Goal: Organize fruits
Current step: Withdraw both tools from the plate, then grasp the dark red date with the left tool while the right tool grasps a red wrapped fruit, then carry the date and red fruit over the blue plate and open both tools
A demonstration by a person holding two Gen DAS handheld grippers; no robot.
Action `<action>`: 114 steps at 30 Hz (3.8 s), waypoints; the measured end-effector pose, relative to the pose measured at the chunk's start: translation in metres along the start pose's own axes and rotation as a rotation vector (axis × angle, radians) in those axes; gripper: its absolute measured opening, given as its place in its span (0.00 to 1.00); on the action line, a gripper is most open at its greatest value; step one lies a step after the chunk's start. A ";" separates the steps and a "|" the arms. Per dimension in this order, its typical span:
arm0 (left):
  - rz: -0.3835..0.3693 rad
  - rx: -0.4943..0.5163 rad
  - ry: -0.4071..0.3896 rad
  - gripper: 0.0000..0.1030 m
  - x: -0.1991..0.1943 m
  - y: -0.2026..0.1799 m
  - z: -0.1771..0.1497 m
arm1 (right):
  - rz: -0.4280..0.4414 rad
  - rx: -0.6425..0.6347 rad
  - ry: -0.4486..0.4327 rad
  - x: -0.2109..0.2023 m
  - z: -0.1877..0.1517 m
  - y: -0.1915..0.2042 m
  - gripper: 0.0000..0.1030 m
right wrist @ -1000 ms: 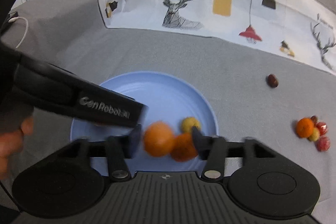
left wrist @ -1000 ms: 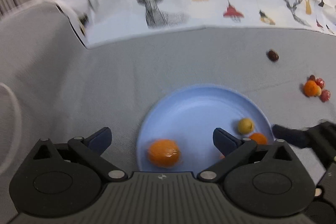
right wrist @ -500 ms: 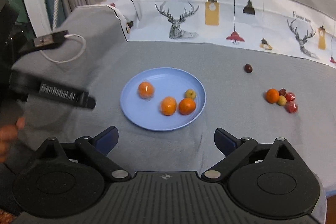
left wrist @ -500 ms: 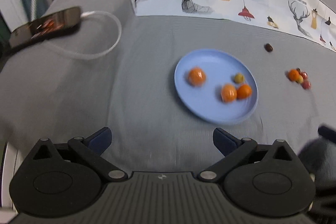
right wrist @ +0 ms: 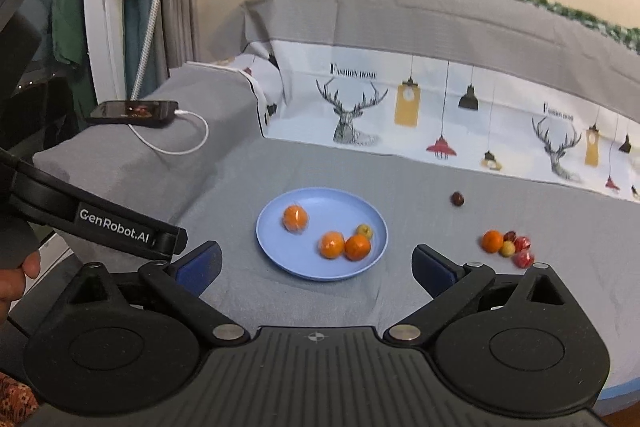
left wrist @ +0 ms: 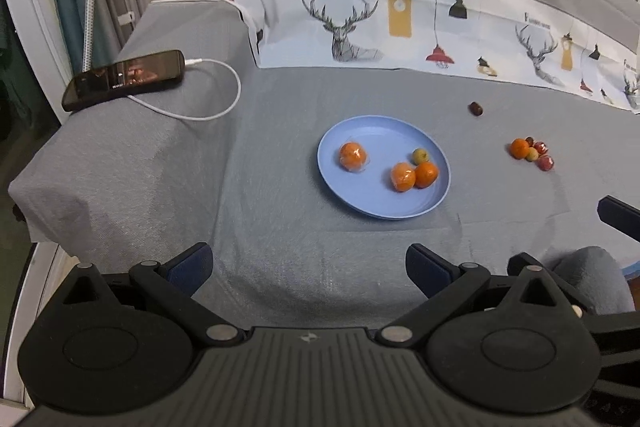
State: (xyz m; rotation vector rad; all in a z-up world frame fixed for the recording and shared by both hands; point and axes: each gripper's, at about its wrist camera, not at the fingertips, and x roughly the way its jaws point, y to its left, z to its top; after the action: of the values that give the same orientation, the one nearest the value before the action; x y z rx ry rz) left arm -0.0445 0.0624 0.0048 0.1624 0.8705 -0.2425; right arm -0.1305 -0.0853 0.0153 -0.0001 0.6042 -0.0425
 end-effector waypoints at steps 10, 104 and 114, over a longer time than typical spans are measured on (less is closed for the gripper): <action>0.006 -0.005 -0.055 1.00 -0.024 0.000 -0.003 | 0.004 -0.021 -0.043 -0.017 0.000 0.006 0.98; -0.224 0.223 0.186 0.25 0.167 -0.186 0.160 | -0.646 0.510 -0.028 0.130 -0.037 -0.258 0.32; -0.197 0.125 0.142 0.25 0.064 -0.091 0.093 | -0.411 0.294 -0.062 0.033 -0.024 -0.138 0.32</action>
State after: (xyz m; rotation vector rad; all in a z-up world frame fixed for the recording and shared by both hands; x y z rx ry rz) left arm 0.0384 -0.0565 0.0106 0.2126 1.0143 -0.4750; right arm -0.1228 -0.2247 -0.0209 0.1596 0.5233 -0.5275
